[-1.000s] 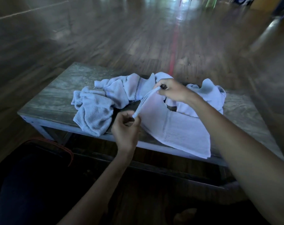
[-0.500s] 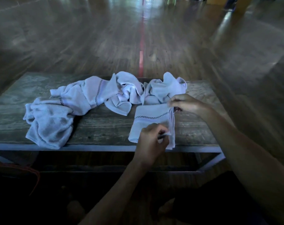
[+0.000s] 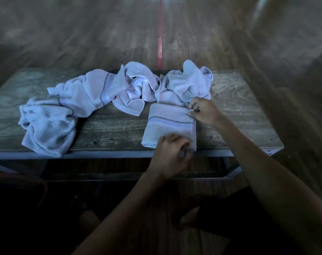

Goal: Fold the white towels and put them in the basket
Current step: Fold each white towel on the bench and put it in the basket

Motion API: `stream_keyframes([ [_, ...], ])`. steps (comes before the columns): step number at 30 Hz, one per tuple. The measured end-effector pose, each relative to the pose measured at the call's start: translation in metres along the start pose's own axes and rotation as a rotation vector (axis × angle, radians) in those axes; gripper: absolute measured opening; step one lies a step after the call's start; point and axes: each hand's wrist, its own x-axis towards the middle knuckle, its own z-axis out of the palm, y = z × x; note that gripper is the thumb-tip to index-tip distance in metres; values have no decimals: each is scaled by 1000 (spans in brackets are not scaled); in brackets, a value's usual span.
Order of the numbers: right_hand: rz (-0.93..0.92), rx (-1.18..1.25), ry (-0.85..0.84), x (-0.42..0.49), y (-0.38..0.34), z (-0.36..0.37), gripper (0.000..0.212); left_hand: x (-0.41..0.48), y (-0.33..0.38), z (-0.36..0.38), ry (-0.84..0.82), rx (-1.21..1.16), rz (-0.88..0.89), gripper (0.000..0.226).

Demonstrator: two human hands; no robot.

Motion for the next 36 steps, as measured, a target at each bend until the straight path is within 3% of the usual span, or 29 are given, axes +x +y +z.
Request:
stream_keyframes([
  [6,-93,-315,286,-35,-20,10,23,34,-53,-38,39,173,-29,39],
  [10,-23,-394,245,-72,-37,47,64,64,-82,-38,-263,349,50,61],
  [13,45,-363,137,-88,-35,70,79,66,-96,-28,-441,410,82,74],
  [16,37,-381,85,-88,-37,70,84,55,-99,-25,-409,382,40,73],
  [19,-25,-341,-91,-77,-47,66,65,33,-100,-31,-302,411,-62,69],
  [24,-229,-494,-275,-49,-64,64,59,-12,-105,-61,-84,612,-98,54],
  [30,-287,-538,-223,-25,-63,49,51,-31,-73,-70,-105,673,-170,50],
  [33,-238,-568,-37,-33,-60,44,49,-21,-63,-72,-90,655,-156,51],
  [36,-137,-460,150,-61,-64,55,69,3,-77,-72,-108,585,-96,53],
])
